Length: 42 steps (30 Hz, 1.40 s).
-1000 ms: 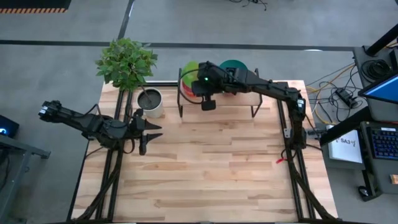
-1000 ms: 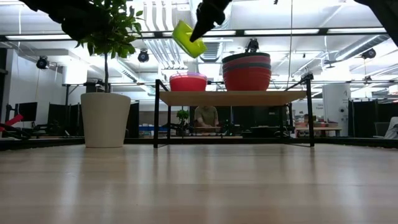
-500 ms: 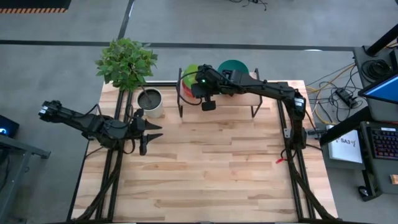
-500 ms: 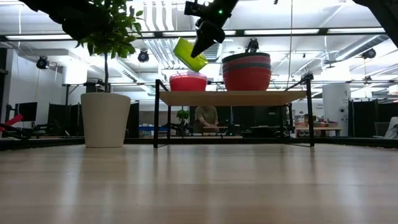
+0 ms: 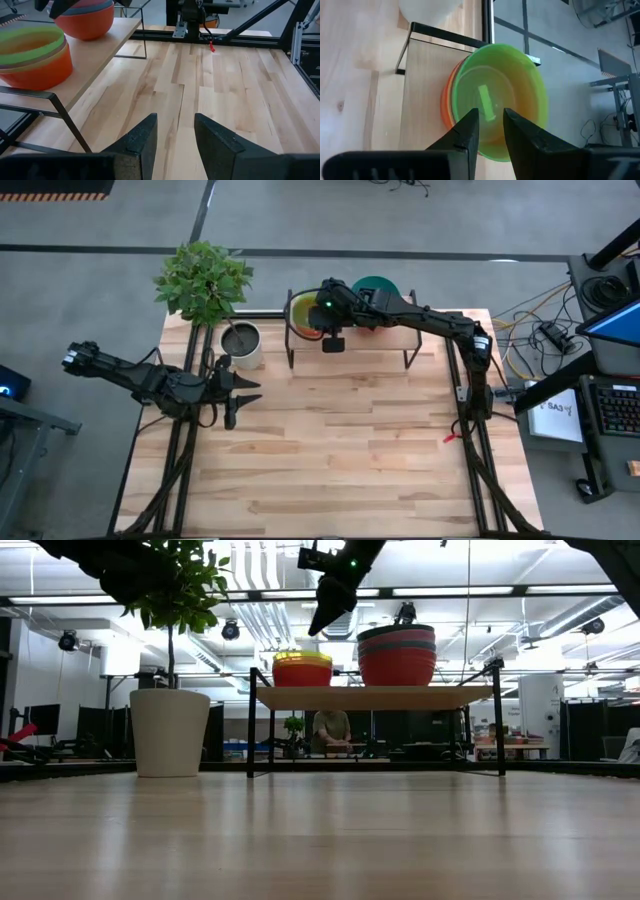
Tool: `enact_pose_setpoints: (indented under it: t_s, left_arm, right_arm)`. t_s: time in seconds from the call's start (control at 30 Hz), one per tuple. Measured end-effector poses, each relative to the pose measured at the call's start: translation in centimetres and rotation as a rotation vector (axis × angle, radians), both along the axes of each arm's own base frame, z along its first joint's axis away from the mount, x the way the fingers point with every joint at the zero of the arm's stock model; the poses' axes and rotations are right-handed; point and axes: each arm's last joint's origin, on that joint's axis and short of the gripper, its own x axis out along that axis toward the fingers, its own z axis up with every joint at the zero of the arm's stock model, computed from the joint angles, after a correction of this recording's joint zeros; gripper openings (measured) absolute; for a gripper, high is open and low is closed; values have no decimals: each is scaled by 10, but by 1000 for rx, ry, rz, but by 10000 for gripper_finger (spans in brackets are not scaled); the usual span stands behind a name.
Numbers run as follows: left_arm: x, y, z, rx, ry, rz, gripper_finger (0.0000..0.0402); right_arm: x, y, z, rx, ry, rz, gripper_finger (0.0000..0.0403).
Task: Place and stack bowls onto a shelf
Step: Stack the transparent green bowl into the purple bowl on the shelf, then return to Home Position
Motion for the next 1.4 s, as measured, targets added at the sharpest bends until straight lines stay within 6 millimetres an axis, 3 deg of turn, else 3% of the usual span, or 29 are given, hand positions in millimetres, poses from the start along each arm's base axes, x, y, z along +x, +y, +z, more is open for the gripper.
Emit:
enact_pose_setpoints:
  t_s: [0.17, 0.4, 0.53, 0.67, 0.83, 1.1, 1.4]
  left_arm:
    - [0, 0, 0, 0, 0, 0, 113]
    - [-2, -1, -5, 20, 20, -14, 113]
    - [-9, -1, -13, 43, 20, -46, 113]
    - [-20, 3, -21, 54, -24, -56, 113]
    - [-36, 9, -36, 81, -88, -71, 113]
    - [-57, 17, -45, 65, -267, -71, 113]
    - [-53, 15, -80, -84, -498, -49, 108]
  right_arm:
    - [1, 1, 2, 64, -55, 5, 82]
    - [-4, 20, 9, 404, -162, 185, 81]
    - [-7, 45, -8, 439, -148, 267, 77]
    - [-21, 70, -27, 440, -196, 329, 70]
    - [-55, 93, -51, 447, -308, 397, 68]
    - [-130, 114, -83, 461, -521, 432, 68]
    - [-211, 124, -107, 488, -672, 433, 68]
